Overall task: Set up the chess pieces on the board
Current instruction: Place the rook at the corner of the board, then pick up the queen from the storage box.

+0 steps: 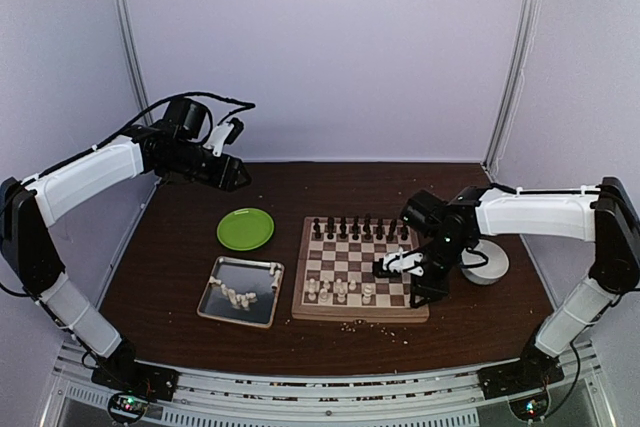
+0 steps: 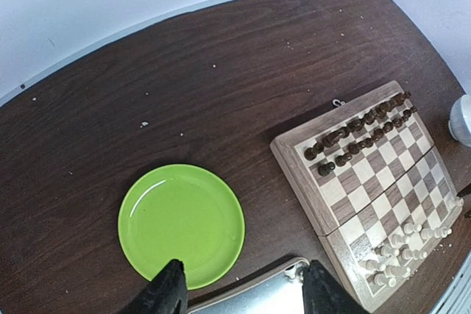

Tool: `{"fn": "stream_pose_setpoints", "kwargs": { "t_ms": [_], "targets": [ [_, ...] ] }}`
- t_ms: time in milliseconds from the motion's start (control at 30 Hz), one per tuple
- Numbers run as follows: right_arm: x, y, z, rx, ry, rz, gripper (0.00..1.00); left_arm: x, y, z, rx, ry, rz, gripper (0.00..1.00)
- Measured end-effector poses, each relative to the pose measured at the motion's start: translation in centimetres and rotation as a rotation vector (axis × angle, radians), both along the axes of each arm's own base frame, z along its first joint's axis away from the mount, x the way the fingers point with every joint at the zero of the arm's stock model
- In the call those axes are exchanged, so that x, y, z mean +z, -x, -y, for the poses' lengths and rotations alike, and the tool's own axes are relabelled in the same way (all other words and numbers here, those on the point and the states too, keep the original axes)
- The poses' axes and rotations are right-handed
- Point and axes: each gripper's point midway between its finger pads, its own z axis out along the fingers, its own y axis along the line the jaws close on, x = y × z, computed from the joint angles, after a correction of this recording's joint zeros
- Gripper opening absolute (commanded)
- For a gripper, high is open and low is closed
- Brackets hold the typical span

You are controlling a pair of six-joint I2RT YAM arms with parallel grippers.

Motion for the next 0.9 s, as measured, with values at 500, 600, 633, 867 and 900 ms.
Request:
{"fn": "stream_pose_setpoints", "kwargs": {
  "t_ms": [500, 600, 633, 867, 900],
  "targets": [
    [9.3, -5.2, -3.5, -0.09, -0.334, 0.102, 0.4, -3.9, 4.1, -3.7, 0.138, -0.134, -0.109, 0.47],
    [8.8, -5.8, -3.4, -0.121, -0.358, 0.103, 0.4, -5.8, 7.4, -5.2, 0.166, -0.143, -0.179, 0.47],
    [8.7, -5.9, -3.5, -0.123, -0.361, 0.104, 0.4, -6.5, 8.5, -5.7, 0.18, -0.145, -0.203, 0.47],
    [8.6, -5.7, -3.8, -0.114, -0.397, 0.107, 0.4, -10.8, 12.4, -7.1, 0.231, -0.179, -0.34, 0.47],
    [8.8, -5.6, -3.8, -0.112, -0.402, 0.109, 0.4, -11.1, 12.5, -7.0, 0.229, -0.183, -0.351, 0.47]
  ]
}}
